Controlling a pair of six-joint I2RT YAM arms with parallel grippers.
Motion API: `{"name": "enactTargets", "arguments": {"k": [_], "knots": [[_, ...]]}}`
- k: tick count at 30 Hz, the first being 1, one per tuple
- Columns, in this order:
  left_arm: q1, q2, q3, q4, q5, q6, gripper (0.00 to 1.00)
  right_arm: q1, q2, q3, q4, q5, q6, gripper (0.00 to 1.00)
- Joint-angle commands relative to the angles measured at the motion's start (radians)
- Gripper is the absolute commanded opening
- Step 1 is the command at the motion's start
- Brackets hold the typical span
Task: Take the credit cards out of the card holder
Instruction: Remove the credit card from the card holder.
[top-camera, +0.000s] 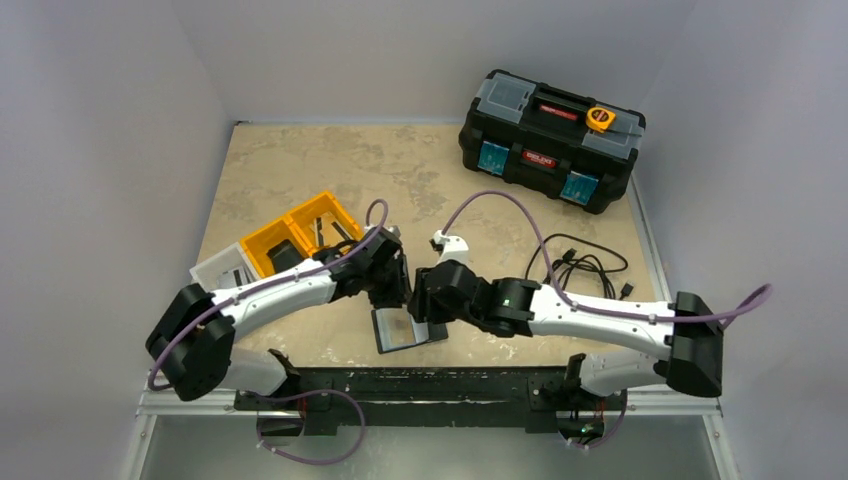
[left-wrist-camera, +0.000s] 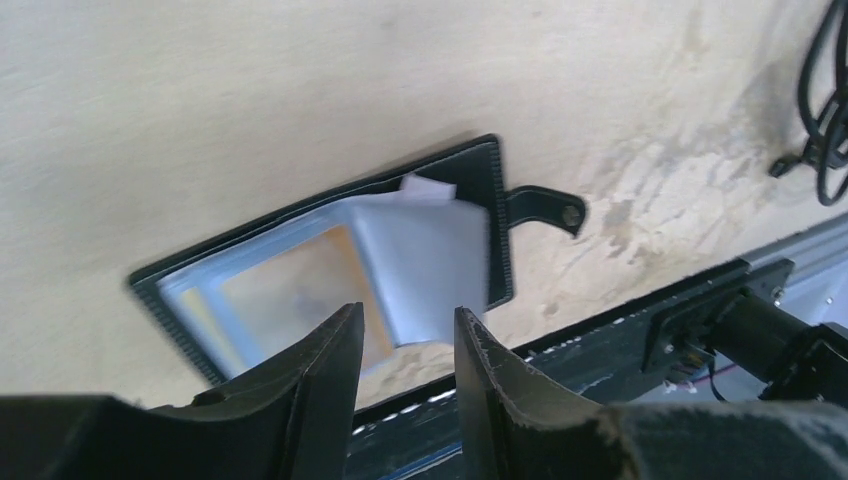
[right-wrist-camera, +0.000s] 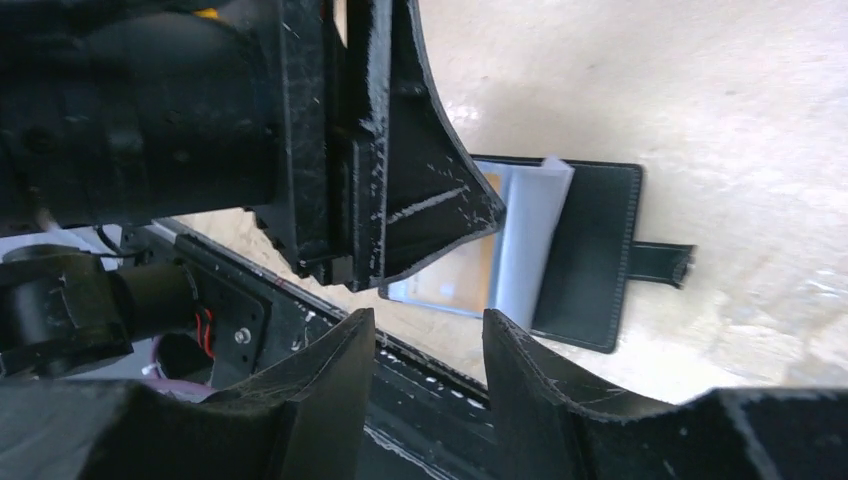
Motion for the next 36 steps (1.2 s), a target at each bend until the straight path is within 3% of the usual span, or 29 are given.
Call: {"name": "enactTargets", "arguments": {"k": [1, 9, 15, 28, 36], "knots": [[0.064, -0.134, -0.066, -0.111, -0.089, 0.010, 0.38, 0.039, 0.101, 0.069, 0.070, -0.024, -0.020, 0.44], [0.222, -0.323, -0.209, -0.209, -0.112, 0.019, 0.38, 0.050, 0.339, 0.214, 0.025, -0.005, -0.099, 0.48], [0.267, -0.383, -0.237, -0.237, -0.103, 0.038, 0.38, 0.050, 0.494, 0.284, -0.044, 0.039, -0.119, 0.53], [0.270, -0.394, -0.265, -0.210, -0.053, 0.050, 0.37, 0.050, 0.564, 0.247, -0.009, 0.037, -0.121, 0.57], [0.270, -0.368, -0.271, -0.174, 0.007, 0.086, 0.36, 0.035, 0.558, 0.139, 0.065, -0.031, -0.076, 0.46]]}}
